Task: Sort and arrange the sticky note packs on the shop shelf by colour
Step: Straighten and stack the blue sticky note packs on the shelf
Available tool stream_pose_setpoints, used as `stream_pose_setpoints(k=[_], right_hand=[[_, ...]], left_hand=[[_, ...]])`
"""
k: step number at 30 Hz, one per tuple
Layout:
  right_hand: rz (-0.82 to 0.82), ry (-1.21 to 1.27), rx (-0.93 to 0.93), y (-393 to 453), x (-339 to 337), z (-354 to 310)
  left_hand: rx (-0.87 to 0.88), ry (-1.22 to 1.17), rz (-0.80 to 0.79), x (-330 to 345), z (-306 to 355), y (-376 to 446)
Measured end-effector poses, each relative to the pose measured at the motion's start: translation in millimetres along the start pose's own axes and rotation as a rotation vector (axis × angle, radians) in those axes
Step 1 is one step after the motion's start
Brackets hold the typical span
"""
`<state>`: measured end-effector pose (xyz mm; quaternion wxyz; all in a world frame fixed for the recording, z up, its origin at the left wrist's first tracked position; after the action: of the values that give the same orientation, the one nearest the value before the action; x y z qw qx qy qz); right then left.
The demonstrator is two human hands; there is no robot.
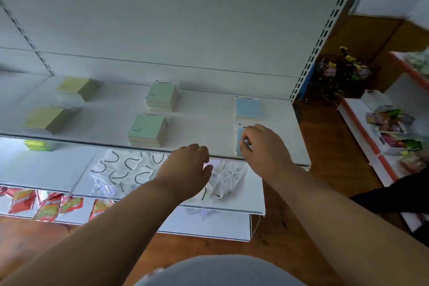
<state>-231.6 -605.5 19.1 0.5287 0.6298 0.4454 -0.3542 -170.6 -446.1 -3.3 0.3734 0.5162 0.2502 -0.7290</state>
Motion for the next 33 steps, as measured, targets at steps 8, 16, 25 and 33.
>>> stream_pose_setpoints(k=[8,16,25,33], right_hand=[[-0.044,-0.017,0.357,-38,10,50],[-0.086,0.062,0.391,-57,17,70],[-0.142,0.045,0.305,-50,21,75],[-0.192,-0.063,0.22,-47,24,69]], left_hand=[[0.099,-0.056,-0.135,12,9,27],[-0.068,-0.08,-0.161,50,44,61],[-0.105,-0.109,-0.111,60,44,64],[-0.123,-0.069,-0.131,62,45,69]])
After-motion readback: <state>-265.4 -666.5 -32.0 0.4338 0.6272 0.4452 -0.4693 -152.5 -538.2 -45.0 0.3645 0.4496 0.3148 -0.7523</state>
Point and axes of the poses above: each hand's wrist, its own y-axis towards the middle knuckle, its own x-axis out of the palm, z = x × y, the point moved 8 cm from there along y, towards the middle knuckle, and after that the axes turned 14 degrees about -x, right-handed, at the moved point
